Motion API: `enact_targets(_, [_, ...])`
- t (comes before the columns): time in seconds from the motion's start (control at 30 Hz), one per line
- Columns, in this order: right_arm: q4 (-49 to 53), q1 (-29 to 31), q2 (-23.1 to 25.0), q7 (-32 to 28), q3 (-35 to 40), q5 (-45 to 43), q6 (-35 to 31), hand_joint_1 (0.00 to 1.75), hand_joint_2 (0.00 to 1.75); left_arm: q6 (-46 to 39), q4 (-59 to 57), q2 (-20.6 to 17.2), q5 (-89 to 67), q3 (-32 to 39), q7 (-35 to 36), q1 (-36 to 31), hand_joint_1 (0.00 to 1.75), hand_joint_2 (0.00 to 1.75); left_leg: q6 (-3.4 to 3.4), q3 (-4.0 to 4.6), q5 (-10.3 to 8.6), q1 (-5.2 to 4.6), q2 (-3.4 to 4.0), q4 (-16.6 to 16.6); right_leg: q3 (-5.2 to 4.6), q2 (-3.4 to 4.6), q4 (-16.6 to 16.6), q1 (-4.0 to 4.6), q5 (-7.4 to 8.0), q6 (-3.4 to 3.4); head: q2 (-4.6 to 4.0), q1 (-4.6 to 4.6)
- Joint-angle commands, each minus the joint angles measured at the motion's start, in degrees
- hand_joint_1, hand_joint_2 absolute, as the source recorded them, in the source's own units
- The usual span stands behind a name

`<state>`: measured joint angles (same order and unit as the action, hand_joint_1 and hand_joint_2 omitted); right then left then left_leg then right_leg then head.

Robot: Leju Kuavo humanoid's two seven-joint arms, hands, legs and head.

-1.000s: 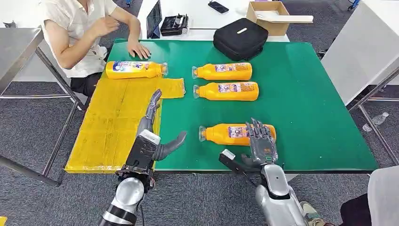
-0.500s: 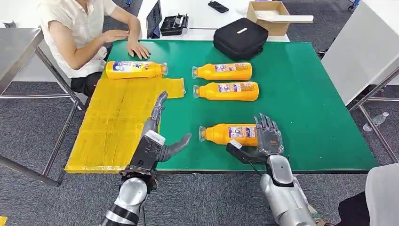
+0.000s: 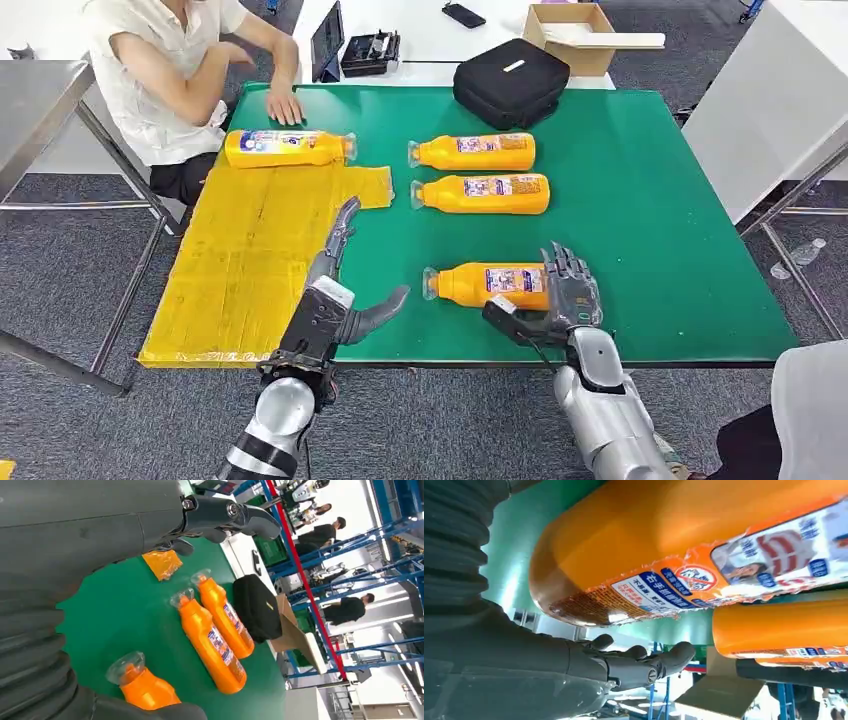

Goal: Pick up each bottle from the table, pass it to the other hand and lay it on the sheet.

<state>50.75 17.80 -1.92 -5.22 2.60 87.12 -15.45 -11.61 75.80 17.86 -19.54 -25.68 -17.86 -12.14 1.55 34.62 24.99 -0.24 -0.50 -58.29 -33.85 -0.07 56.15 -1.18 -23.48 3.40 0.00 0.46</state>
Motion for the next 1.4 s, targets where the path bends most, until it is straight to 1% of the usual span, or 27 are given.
enact_targets(0.03, [-7.23,3.35,-0.19,-2.16,-2.29,-2.16,0.95,0.0,1.75,-0.17,-3.69,2.14,0.15,-0.58,-0.1,-0.86,0.0,1.75,-0.09,-0.2,0.08,0.06,0.01,0.02,0.23,-0.03,-0.05,0.08,-0.07,-0.14,0.0,0.0])
enact_targets(0.1, [-8.58,3.56,-0.24,-3.08,-2.63,-3.27,0.96,0.0,1.75,-0.36,-3.96,2.14,0.41,-0.58,-0.22,-1.1,0.0,1.75,-0.05,-0.12,0.05,0.04,0.01,0.02,0.13,-0.01,-0.03,0.04,-0.04,-0.09,0.0,0.0])
enact_targets(0.13, [-10.02,3.99,-0.52,-3.91,-2.81,-4.18,0.29,0.0,1.75,-0.41,-4.37,2.14,1.0,-0.69,-0.47,-1.47,0.0,1.75,-0.08,-0.23,0.09,0.06,0.02,0.03,0.26,-0.02,-0.07,0.08,-0.07,-0.14,0.0,0.0])
enact_targets(0.2, [-12.08,5.17,-0.69,-4.48,-3.26,-5.25,-1.1,0.0,1.75,-0.25,-4.8,2.14,1.42,-1.26,-0.71,-2.0,0.0,1.75,-0.05,-0.13,0.04,0.04,-0.03,0.02,0.16,-0.05,-0.05,0.05,-0.04,-0.08,0.0,0.0])
enact_targets(0.23, [-12.4,5.44,-0.69,-4.44,-3.43,-5.44,-1.06,0.0,1.75,-0.24,-4.9,2.14,1.52,-1.46,-0.74,-2.1,0.0,1.75,-0.08,-0.22,0.08,0.07,-0.01,0.0,0.26,-0.05,-0.06,0.09,-0.07,-0.13,0.0,0.0])
enact_targets(0.4, [-17.46,7.51,-1.16,-4.9,-4.82,-6.99,-0.22,0.0,1.75,-0.64,-6.01,2.14,2.75,-2.83,-0.99,-3.26,0.0,1.75,-0.05,-0.09,0.02,0.05,-0.02,-0.01,0.13,-0.05,-0.04,0.05,-0.02,-0.09,0.0,0.0])
enact_targets(0.53, [-18.34,7.65,-1.39,-5.2,-4.86,-7.07,-0.6,0.0,1.75,-0.64,-6.1,2.14,2.89,-2.8,-1.03,-3.35,0.0,1.75,-0.08,-0.22,0.05,0.07,-0.04,-0.01,0.26,-0.09,-0.05,0.08,-0.05,-0.13,0.0,0.0])
enact_targets(0.57, [-19.09,7.73,-1.75,-5.17,-4.82,-7.17,0.01,0.09,1.75,-0.6,-6.12,2.14,2.99,-2.81,-1.07,-3.4,0.0,1.75,-0.07,-0.22,0.04,0.07,-0.03,0.01,0.24,-0.08,-0.06,0.08,-0.04,-0.11,0.0,0.0])
enact_targets(0.6, [-19.35,7.36,-2.18,-5.12,-5.08,-7.31,0.0,0.26,1.75,-0.59,-6.14,2.14,3.01,-2.83,-1.08,-3.44,0.0,1.75,-0.05,-0.19,0.02,0.04,-0.04,0.0,0.2,-0.09,-0.05,0.05,-0.02,-0.07,0.0,0.0])
enact_targets(0.63, [-20.08,7.37,-2.57,-5.6,-5.16,-7.55,0.15,0.59,1.75,-0.55,-6.37,2.14,3.31,-3.0,-1.1,-3.61,0.0,1.75,-0.08,-0.26,0.04,0.07,-0.07,0.01,0.31,-0.13,-0.07,0.08,-0.05,-0.11,0.0,0.0])
enact_targets(0.67, [-20.55,7.12,-2.92,-5.92,-5.25,-7.66,-0.02,1.38,1.75,-0.55,-6.5,2.14,3.47,-3.07,-1.13,-3.69,0.0,1.75,-0.06,-0.26,0.02,0.06,-0.12,0.01,0.3,-0.16,-0.08,0.07,-0.04,-0.09,0.0,0.0])
enact_targets(0.7, [-21.3,7.15,-3.23,-6.17,-5.57,-8.06,0.2,1.75,1.75,-0.54,-6.69,2.14,3.83,-3.29,-1.22,-3.76,0.0,1.75,-0.05,-0.23,0.0,0.05,-0.12,0.0,0.28,-0.16,-0.07,0.06,-0.03,-0.06,0.0,0.02])
enact_targets(0.93, [-23.2,6.83,-4.22,-7.83,-5.46,-8.28,0.47,1.75,1.75,-0.58,-7.03,2.14,4.55,-3.46,-1.53,-4.07,0.0,1.75,-0.03,-0.31,0.0,0.05,-0.14,-0.01,0.36,-0.15,-0.08,0.05,-0.03,-0.05,0.0,0.02])
enact_targets(0.97, [-23.15,6.76,-4.2,-8.13,-5.54,-8.52,0.4,1.75,1.75,-0.53,-7.0,2.14,4.58,-3.38,-1.55,-4.08,0.0,1.75,-0.06,-0.39,0.01,0.06,-0.25,0.01,0.48,-0.27,-0.11,0.07,-0.06,-0.1,0.0,0.0])
enact_targets(1.03, [-22.98,6.71,-4.21,-8.1,-5.43,-8.57,0.49,1.75,1.75,-0.37,-6.92,2.14,4.6,-3.4,-1.56,-4.05,0.0,1.75,-0.04,-0.39,0.0,0.05,-0.14,0.0,0.44,-0.15,-0.09,0.06,-0.02,-0.06,0.0,0.0])
enact_targets(1.17, [-22.64,6.62,-4.25,-8.05,-5.3,-8.67,0.55,1.75,1.75,-0.38,-6.91,2.14,4.75,-3.43,-1.67,-4.05,0.0,1.75,-0.08,-0.47,0.0,0.06,-0.21,0.02,0.54,-0.23,-0.11,0.07,-0.04,-0.11,0.0,0.02])
enact_targets(1.23, [-22.44,6.57,-4.25,-7.86,-5.14,-8.57,0.48,1.75,1.75,-0.43,-6.88,2.14,4.81,-3.41,-1.76,-4.06,0.0,1.75,-0.04,-0.51,0.01,0.04,-0.12,-0.01,0.54,-0.13,-0.09,0.06,-0.03,-0.05,0.0,0.0])
enact_targets(1.3, [-22.06,6.35,-4.13,-7.8,-5.17,-8.68,0.11,1.75,1.75,-0.7,-6.57,2.14,4.77,-3.3,-1.92,-3.96,0.0,1.75,-0.11,-0.6,0.03,0.11,-0.19,0.02,0.68,-0.23,-0.14,0.14,-0.05,-0.17,0.0,0.0])
enact_targets(1.37, [-21.17,5.8,-3.79,-8.69,-5.88,-9.87,-0.45,1.75,1.75,-1.27,-6.18,2.14,4.62,-3.21,-2.38,-3.67,0.0,1.75,-0.12,-0.6,0.01,0.11,-0.22,0.03,0.71,-0.27,-0.18,0.14,-0.04,-0.18,0.0,0.0])
enact_targets(1.4, [-20.24,5.42,-3.08,-10.38,-7.53,-12.43,-0.52,1.75,1.75,-2.12,-5.92,2.14,5.32,-3.09,-3.2,-3.46,0.0,1.75,-0.08,-0.59,0.01,0.08,-0.18,0.01,0.67,-0.22,-0.14,0.1,-0.04,-0.13,0.0,0.0])
